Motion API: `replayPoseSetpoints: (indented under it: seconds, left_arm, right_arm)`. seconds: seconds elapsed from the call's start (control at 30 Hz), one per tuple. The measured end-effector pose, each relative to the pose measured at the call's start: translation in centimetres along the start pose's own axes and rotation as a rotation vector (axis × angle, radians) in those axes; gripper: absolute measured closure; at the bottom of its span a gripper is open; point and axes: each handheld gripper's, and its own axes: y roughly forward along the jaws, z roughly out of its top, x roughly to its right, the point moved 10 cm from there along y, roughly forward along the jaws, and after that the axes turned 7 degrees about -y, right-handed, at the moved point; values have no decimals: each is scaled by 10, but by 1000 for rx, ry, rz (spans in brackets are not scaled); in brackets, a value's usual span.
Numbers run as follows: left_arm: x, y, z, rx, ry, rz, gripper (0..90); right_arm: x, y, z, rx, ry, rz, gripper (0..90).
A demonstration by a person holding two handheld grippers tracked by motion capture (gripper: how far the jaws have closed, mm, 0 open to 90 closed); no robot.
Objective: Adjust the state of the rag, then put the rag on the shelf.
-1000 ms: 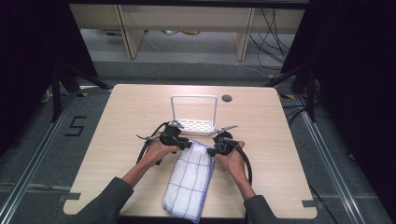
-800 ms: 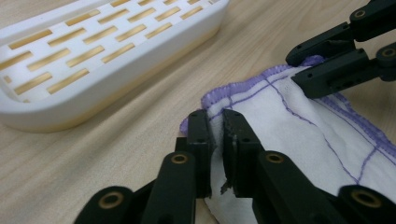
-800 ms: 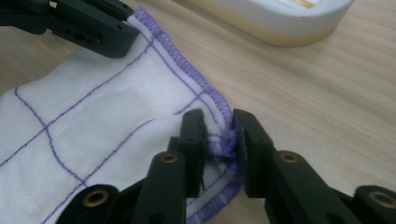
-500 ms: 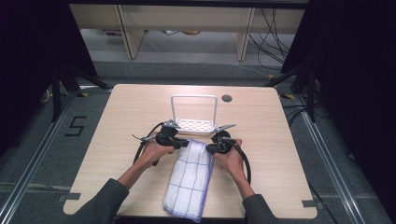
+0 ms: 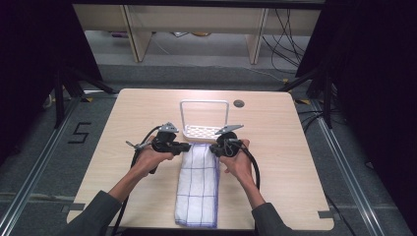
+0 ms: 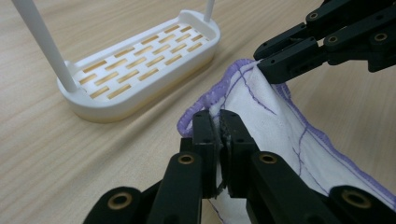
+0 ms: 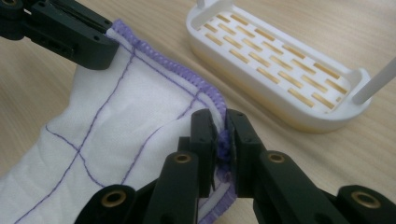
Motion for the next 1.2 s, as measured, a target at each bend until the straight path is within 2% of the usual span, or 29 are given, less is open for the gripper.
replayPoseSetpoints:
  seconds: [0.03,0.13,0.17,0.27,0.3,0.33,0.37,0.4,0.47,0.53,0.57,0.6,0.63,0.73,0.77,0.87,0.93,0.97,1.0,1.03,1.1,1.2]
  left_arm:
    - [1,-2,1,4,-2,2,852]
    - [7,-10,4,21,15,-3,853]
    - [10,-13,5,27,15,-12,853]
    - [17,-18,7,35,32,-21,853]
    - [18,-20,8,33,35,-19,854]
    - [20,-21,9,40,37,-18,854]
    - [22,-23,10,44,36,-19,854]
    - [23,-25,11,47,40,-19,854]
    - [26,-29,14,52,43,-27,854]
    - [29,-34,17,63,48,-27,854]
    - [30,-36,17,61,50,-28,854]
    - [32,-37,18,65,52,-34,854]
    - [33,-39,19,71,57,-28,854]
    - [37,-43,24,77,64,-33,855]
    - [38,-45,25,80,66,-31,855]
    - [46,-51,31,80,91,-30,857]
    - [52,-57,36,87,106,-28,857]
    - [56,-62,40,97,112,-32,857]
    - [58,-65,43,106,111,-39,857]
    - [60,-68,45,110,111,-42,857]
    - [67,-77,52,123,134,-35,857]
    - [76,-89,65,152,151,-52,858]
  right_arm:
    - [1,-1,0,-1,-21,-3,824]
    - [-3,-8,3,13,-9,6,825]
    - [-2,-9,4,25,-22,5,826]
    - [-6,-17,5,25,-15,14,827]
    - [-6,-19,6,40,-30,6,827]
    - [-7,-23,7,31,-21,10,827]
    - [-8,-24,9,49,-31,9,827]
    - [-9,-29,10,44,-22,9,827]
    - [-10,-33,15,72,-20,12,828]
    - [-9,-37,17,82,-35,4,828]
    - [-12,-41,17,69,-31,23,828]
    - [-11,-41,20,95,-33,14,828]
    - [-12,-45,19,76,-34,22,828]
    - [-13,-51,24,90,-53,24,828]
    - [-14,-53,25,90,-36,24,828]
    - [-17,-63,31,117,-50,28,829]
    - [-19,-71,36,137,-65,23,830]
    - [-20,-74,37,130,-63,27,830]
    - [-20,-80,42,151,-90,23,831]
    - [-21,-83,44,158,-70,26,831]
    - [-21,-93,50,158,-80,20,831]
    - [-22,-107,65,188,-108,10,832]
